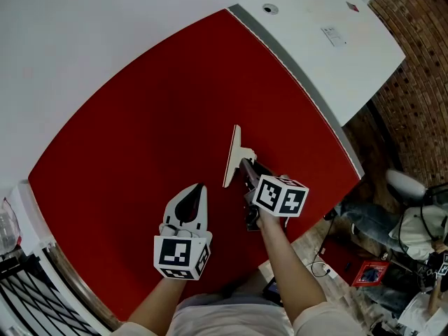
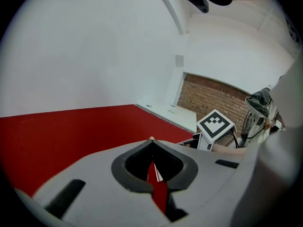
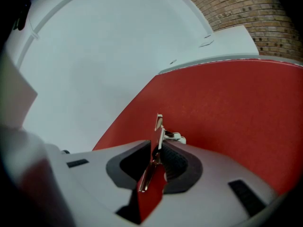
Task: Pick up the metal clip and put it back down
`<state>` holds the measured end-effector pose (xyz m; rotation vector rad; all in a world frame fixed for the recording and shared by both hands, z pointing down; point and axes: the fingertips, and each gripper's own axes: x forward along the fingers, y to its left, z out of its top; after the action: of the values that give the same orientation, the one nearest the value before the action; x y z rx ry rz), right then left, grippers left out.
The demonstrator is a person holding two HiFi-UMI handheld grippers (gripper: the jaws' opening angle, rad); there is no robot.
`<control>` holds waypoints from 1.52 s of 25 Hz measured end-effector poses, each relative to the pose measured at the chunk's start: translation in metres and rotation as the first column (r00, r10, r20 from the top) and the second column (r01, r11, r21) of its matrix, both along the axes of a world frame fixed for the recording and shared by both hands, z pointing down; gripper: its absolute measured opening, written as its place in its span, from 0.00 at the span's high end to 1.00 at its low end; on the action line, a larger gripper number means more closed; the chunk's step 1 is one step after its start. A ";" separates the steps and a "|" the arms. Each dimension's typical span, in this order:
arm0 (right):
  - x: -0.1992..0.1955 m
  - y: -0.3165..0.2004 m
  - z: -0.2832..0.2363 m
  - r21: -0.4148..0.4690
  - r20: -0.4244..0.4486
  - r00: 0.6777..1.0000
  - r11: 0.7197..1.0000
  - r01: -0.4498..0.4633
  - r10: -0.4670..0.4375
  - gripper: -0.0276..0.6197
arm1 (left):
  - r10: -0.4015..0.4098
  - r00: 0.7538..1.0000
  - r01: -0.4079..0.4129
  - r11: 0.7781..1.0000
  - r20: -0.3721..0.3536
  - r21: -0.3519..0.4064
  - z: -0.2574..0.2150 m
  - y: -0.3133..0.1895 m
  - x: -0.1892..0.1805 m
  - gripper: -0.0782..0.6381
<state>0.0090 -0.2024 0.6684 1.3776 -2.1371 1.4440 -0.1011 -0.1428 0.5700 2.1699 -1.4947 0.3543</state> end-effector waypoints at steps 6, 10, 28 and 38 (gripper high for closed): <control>0.003 -0.001 0.005 -0.004 0.004 1.000 1.000 -0.009 0.009 0.81 | -0.006 1.000 0.006 1.000 0.001 -0.002 0.002 0.000 -0.001 0.88; 0.003 0.000 0.006 -0.011 0.007 1.000 1.000 -0.015 0.015 0.80 | -0.008 1.000 0.008 1.000 0.003 -0.004 0.002 0.001 -0.004 0.88; 0.025 0.010 -0.021 0.004 -0.019 0.999 1.000 -0.028 0.028 0.81 | -0.022 1.000 0.021 0.999 0.019 0.044 -0.035 0.003 -0.010 0.88; 0.021 0.043 -0.084 0.066 -0.011 0.999 0.997 0.041 -0.040 0.94 | -0.048 0.999 0.046 0.997 0.024 0.066 -0.076 0.032 -0.023 0.88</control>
<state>0.0296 -0.1591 0.5849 1.3524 -2.2127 1.3598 -0.1238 -0.1108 0.4935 2.1844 -1.5892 0.3219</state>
